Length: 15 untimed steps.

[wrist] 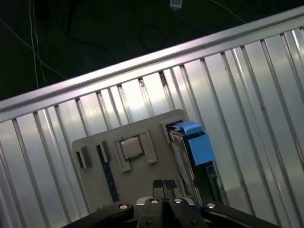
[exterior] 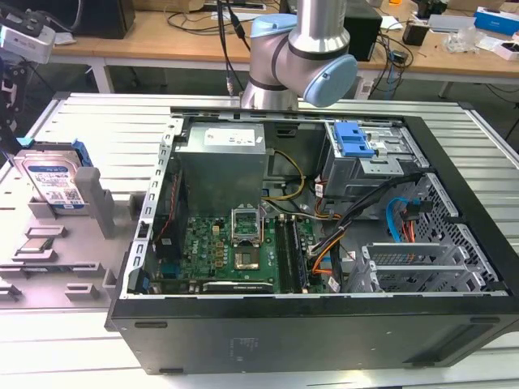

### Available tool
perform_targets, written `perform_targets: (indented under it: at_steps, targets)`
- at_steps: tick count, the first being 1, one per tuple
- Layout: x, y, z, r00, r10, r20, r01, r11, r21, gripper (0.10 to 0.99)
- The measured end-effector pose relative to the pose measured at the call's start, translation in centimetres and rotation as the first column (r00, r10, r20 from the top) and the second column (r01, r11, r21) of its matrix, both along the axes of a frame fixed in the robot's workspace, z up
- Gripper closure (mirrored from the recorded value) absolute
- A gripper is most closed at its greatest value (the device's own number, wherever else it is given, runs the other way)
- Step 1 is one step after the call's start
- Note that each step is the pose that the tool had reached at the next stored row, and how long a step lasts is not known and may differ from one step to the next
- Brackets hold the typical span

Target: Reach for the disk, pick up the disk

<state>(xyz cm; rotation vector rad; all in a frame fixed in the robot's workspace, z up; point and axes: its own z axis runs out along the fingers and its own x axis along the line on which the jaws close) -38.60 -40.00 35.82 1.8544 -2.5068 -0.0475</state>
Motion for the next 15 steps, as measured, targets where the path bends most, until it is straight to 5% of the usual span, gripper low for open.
perform_targets:
  at_steps: [9, 15]
  targets:
    - [0.0, 0.0, 0.0, 0.9934, 0.115, 0.0, -0.115, 0.9934, 0.0, 0.98]
    - [0.0, 0.01, 0.0, 0.9909, 0.134, 0.0001, -0.134, 0.9909, 0.0, 0.98]
